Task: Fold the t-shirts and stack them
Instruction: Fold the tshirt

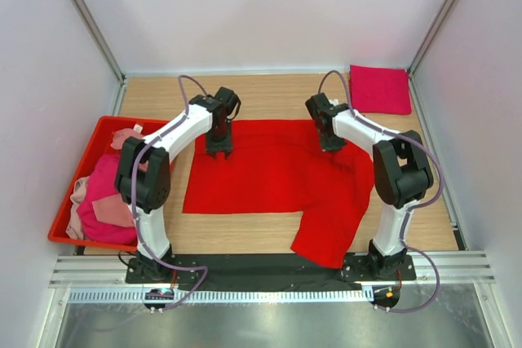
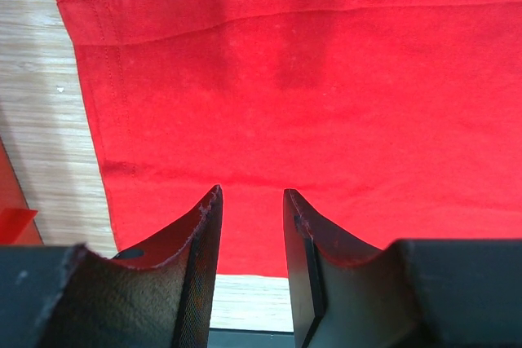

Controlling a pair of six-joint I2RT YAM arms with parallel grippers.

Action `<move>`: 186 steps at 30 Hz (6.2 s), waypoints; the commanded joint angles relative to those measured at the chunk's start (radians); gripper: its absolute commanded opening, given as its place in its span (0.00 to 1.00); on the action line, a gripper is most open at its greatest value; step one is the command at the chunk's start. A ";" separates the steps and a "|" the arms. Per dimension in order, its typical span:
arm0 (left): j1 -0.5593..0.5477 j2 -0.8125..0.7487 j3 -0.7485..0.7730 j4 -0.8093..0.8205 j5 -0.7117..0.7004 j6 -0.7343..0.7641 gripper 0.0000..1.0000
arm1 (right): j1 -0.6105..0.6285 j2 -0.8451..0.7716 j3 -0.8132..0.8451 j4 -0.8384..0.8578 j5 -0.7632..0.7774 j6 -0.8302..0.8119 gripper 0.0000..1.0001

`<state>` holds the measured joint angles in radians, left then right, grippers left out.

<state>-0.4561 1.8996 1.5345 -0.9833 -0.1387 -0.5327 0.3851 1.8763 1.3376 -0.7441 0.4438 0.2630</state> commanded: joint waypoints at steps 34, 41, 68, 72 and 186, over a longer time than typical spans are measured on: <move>-0.001 0.006 0.015 0.009 0.022 0.060 0.38 | -0.069 0.052 0.110 -0.037 -0.014 -0.047 0.30; -0.001 -0.016 -0.002 0.000 0.011 0.062 0.38 | -0.080 0.110 0.136 -0.021 0.001 -0.074 0.30; -0.001 -0.019 0.001 0.005 0.019 0.028 0.38 | -0.147 0.075 0.098 0.008 -0.166 -0.030 0.22; -0.003 -0.014 0.004 0.006 0.022 0.027 0.38 | -0.147 0.083 0.081 0.012 -0.168 -0.024 0.32; 0.198 0.449 0.519 -0.060 0.059 0.083 0.42 | -0.315 0.204 0.473 -0.051 -0.029 0.205 0.53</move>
<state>-0.2764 2.3108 2.0148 -1.0298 -0.0635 -0.4625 0.0639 2.1586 1.8595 -0.8196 0.4309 0.4309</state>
